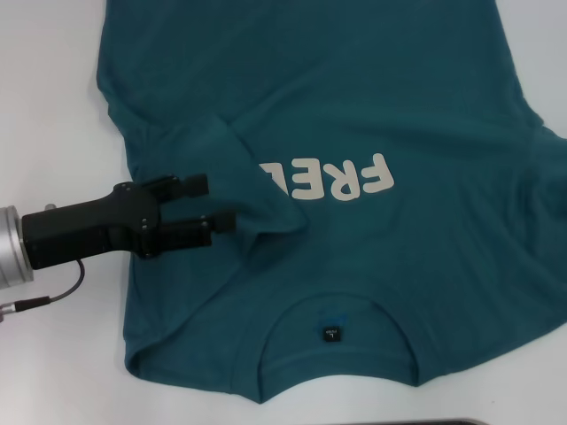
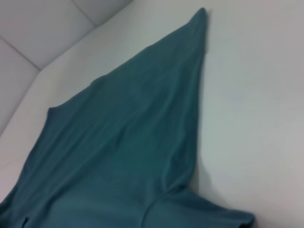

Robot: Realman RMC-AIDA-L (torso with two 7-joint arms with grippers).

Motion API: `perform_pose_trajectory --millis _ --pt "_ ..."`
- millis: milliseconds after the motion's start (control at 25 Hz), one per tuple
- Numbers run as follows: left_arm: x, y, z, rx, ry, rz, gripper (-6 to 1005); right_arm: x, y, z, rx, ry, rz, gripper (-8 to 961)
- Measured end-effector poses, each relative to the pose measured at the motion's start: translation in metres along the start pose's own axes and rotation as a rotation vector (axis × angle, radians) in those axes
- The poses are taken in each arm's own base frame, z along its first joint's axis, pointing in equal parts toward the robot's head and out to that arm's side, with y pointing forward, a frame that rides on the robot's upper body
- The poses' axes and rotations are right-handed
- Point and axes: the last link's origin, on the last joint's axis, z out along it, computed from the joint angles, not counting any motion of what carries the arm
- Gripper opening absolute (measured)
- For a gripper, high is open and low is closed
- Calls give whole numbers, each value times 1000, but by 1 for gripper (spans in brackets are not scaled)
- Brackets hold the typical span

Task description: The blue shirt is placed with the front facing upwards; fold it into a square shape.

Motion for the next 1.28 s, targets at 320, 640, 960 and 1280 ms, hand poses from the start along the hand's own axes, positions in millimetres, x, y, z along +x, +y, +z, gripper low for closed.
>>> perform_pose_trajectory --millis 320,640,960,1280 --pt "1 0 1 -3 -2 5 917 3 -4 -5 23 -12 12 48" --pt "1 0 2 -4 -5 6 917 1 0 1 1 -7 -7 56" --pt "0 0 2 -5 -5 8 917 -9 26 15 -148 17 -75 64" --pt "1 0 3 -5 -4 10 917 -28 65 56 -304 77 -162 72"
